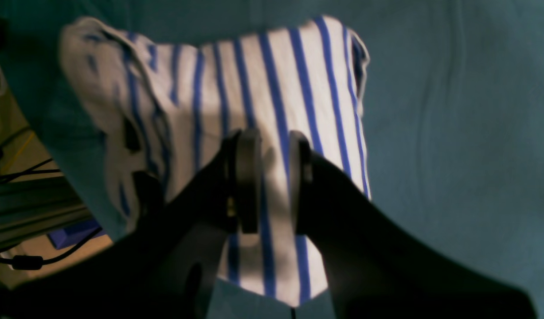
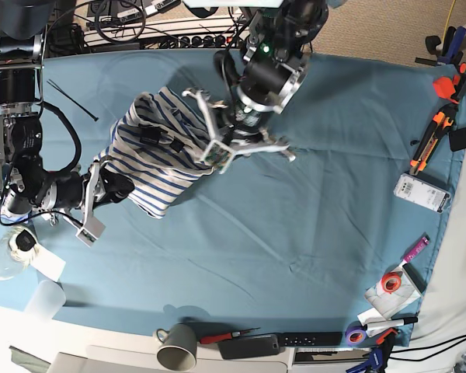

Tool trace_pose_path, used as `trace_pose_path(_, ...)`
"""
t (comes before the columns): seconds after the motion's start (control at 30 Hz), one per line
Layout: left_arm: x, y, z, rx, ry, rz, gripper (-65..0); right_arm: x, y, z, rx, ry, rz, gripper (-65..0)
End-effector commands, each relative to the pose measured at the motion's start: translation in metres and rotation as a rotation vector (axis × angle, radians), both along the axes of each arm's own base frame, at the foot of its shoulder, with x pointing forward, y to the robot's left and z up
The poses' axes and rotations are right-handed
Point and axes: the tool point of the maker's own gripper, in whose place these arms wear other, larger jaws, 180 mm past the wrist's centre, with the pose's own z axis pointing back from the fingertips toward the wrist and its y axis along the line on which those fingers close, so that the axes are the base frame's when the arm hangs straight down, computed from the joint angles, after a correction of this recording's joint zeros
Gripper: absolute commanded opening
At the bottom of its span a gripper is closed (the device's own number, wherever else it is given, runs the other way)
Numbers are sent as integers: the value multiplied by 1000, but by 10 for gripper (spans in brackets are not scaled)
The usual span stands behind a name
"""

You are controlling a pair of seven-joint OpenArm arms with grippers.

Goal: Fold the T-shirt properly
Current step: 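Move the left gripper over the bundle and grasp its folded edge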

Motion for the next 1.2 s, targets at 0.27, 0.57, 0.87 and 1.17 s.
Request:
trace_pose_path(0.27, -13, -47, 24, -170, -14, -193, -650, 8, -23, -7, 35, 44, -90, -539)
trace_pose_path(0.57, 7, -67, -17, -69, 31, -284, -650, 6, -35, -22, 49, 117, -171, -609)
trace_pose_path(0.87, 22, -58, -84, 77, 166, -238, -650, 5, -43, -28, 1, 125, -184, -609)
trace_pose_path(1.17, 11, -45, -138, 195, 283, -215, -650, -7, -53, -45, -55, 170, -211, -610)
